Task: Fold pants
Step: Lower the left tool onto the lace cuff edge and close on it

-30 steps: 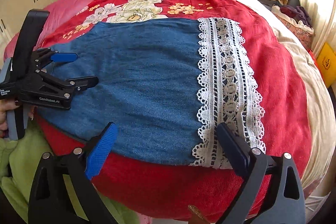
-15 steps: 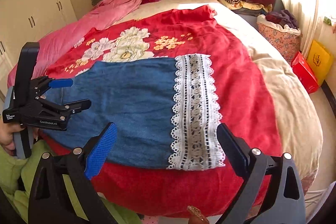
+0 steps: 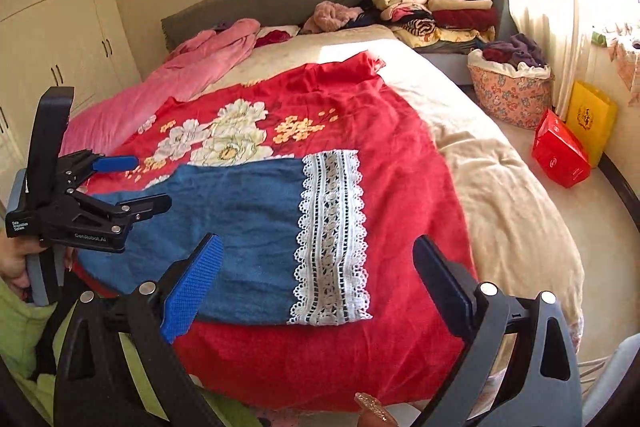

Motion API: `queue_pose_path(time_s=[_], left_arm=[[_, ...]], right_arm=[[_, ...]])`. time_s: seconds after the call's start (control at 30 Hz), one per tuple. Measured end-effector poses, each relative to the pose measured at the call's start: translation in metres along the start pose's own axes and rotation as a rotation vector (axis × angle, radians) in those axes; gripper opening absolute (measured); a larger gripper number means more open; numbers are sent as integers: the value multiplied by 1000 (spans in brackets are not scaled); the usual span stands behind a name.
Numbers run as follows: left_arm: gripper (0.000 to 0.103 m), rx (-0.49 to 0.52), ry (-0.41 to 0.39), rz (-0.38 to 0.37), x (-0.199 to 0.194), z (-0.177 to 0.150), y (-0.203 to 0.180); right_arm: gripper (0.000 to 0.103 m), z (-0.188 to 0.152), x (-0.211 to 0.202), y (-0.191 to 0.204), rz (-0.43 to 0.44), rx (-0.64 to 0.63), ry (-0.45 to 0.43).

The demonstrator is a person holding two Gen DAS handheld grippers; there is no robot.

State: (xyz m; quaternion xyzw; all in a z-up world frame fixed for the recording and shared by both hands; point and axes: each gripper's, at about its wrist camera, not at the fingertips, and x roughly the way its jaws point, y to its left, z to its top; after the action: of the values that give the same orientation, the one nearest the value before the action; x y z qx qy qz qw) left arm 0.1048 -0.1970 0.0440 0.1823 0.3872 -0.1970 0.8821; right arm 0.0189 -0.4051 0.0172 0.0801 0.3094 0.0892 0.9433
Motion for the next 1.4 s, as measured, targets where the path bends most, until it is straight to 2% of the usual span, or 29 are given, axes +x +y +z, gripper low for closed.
queue_pose_path(time_s=[0.27, 0.5, 0.8, 1.13, 1.27, 1.3, 1.33, 1.37, 1.4], left_arm=[[93, 52, -11, -17, 11, 31, -11], [93, 72, 14, -59, 42, 47, -17], [93, 149, 11, -106, 82, 66, -28], [93, 120, 74, -175, 136, 77, -33], [93, 94, 95, -227, 149, 73, -35], [88, 98, 107, -239, 154, 70, -38], [84, 102, 121, -247, 157, 67, -40], [67, 98, 140, -272, 162, 63, -41], [57, 89, 147, -292, 164, 61, -41]], right_arm=[[96, -3, -7, -3, -15, -1, -18], [96, -13, 13, -5, -9, 10, 37], [96, -25, 45, -5, 10, 40, 112], [96, -32, 72, -7, 37, 80, 159], [96, -38, 84, -10, 48, 105, 182], [95, -40, 88, -10, 59, 112, 192], [81, -42, 91, -10, 68, 112, 199], [70, -41, 92, -9, 66, 105, 201], [58, -41, 92, -7, 55, 96, 192]])
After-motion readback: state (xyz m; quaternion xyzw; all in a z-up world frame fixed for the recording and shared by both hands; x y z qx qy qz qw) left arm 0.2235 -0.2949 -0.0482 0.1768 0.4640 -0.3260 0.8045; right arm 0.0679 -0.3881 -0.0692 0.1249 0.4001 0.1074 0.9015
